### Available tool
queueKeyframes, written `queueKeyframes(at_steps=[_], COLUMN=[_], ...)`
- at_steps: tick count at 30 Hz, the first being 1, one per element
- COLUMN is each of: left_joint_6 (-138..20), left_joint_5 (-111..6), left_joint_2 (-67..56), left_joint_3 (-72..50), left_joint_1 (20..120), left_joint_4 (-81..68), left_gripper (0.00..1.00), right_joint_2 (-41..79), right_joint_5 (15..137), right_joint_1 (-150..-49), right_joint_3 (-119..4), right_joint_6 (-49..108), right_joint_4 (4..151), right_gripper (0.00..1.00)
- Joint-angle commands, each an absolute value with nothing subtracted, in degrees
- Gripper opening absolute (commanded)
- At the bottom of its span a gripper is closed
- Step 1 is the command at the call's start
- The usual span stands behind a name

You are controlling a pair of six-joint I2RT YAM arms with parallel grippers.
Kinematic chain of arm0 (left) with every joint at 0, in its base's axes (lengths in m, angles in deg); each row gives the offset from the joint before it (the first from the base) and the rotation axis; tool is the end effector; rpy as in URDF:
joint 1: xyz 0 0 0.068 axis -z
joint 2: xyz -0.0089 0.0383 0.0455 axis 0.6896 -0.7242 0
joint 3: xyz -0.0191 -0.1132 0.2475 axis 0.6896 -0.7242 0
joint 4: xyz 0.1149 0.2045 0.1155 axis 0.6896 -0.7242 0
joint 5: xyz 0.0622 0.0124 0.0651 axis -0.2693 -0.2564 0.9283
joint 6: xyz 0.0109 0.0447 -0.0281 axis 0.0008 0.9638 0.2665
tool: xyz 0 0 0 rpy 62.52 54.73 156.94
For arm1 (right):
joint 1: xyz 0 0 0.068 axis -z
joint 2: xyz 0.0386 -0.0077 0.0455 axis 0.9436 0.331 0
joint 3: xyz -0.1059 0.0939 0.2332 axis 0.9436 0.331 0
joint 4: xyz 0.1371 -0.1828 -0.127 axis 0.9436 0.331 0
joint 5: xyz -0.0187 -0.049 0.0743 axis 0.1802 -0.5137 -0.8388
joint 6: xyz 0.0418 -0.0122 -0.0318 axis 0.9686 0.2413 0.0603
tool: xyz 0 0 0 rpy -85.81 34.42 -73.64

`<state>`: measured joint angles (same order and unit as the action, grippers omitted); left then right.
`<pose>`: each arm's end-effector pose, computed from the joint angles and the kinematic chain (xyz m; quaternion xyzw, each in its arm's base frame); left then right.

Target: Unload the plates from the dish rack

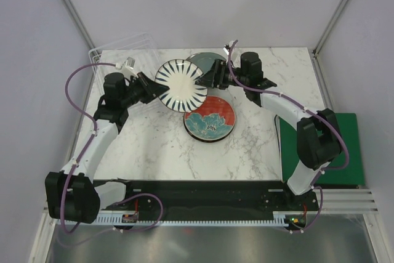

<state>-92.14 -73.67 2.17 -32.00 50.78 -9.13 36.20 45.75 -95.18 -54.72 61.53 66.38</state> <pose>0.2668 -0.0512 0.3151 -0.1054 0.7855 -0.4342 0.4281 0.3582 0.1874 0.2973 -0.1028 0.7686 0.5218 0.3555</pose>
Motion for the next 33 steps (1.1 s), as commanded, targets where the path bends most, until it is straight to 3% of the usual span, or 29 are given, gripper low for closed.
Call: queueKeyframes(at_steps=[1, 4, 5, 7, 8, 10, 16, 18, 19, 24, 25, 33], left_joint_6=[-92.8, -92.7, -92.8, -93.2, -93.1, -92.9, -91.3, -90.6, -89.8, -86.4, -84.7, -78.7], left_joint_5=[-76.0, -76.7, -76.9, -76.9, -76.8, -76.8, -77.6, -77.1, -75.9, -71.2, -69.4, -59.3], left_joint_2=[4.1, 3.4, 3.1, 2.5, 2.1, 1.1, -4.7, -7.9, -8.8, -13.1, -13.6, -16.7], left_joint_3=[-29.9, -29.7, -29.6, -29.9, -30.0, -29.8, -27.3, -25.7, -25.0, -21.4, -20.8, -15.0], left_joint_1=[52.0, 52.1, 52.1, 52.2, 52.2, 52.2, 52.2, 52.2, 52.2, 52.1, 52.1, 52.1], left_joint_4=[0.6, 1.1, 1.3, 1.9, 2.0, 2.1, 2.3, 1.2, 0.2, -2.1, -3.5, -9.8], left_gripper=[0.02, 0.02, 0.02, 0.02, 0.02, 0.02, 0.15, 0.43, 0.51, 0.71, 0.79, 0.82], right_joint_2=[38.5, 40.6, 41.5, 42.2, 42.9, 43.6, 45.8, 46.8, 47.2, 51.5, 53.3, 65.1], right_joint_5=[42.2, 40.4, 39.6, 39.2, 38.7, 37.2, 38.4, 39.4, 40.4, 41.4, 41.5, 44.2], right_joint_1=[-95.5, -95.5, -95.5, -95.5, -95.4, -95.5, -94.5, -93.4, -93.1, -88.8, -87.8, -84.1], right_joint_3=[-55.3, -56.8, -57.2, -57.7, -57.9, -58.1, -61.6, -63.0, -64.5, -69.9, -72.2, -88.1], right_joint_6=[63.4, 64.2, 64.6, 65.7, 66.2, 67.9, 68.5, 68.3, 68.1, 68.2, 68.1, 67.2], right_joint_4=[60.6, 59.2, 58.9, 57.1, 56.4, 53.5, 54.2, 55.3, 56.5, 58.4, 59.7, 66.2], right_gripper=[0.76, 0.72, 0.51, 0.23, 0.0, 0.0, 0.0, 0.0, 0.0, 0.0, 0.0, 0.0])
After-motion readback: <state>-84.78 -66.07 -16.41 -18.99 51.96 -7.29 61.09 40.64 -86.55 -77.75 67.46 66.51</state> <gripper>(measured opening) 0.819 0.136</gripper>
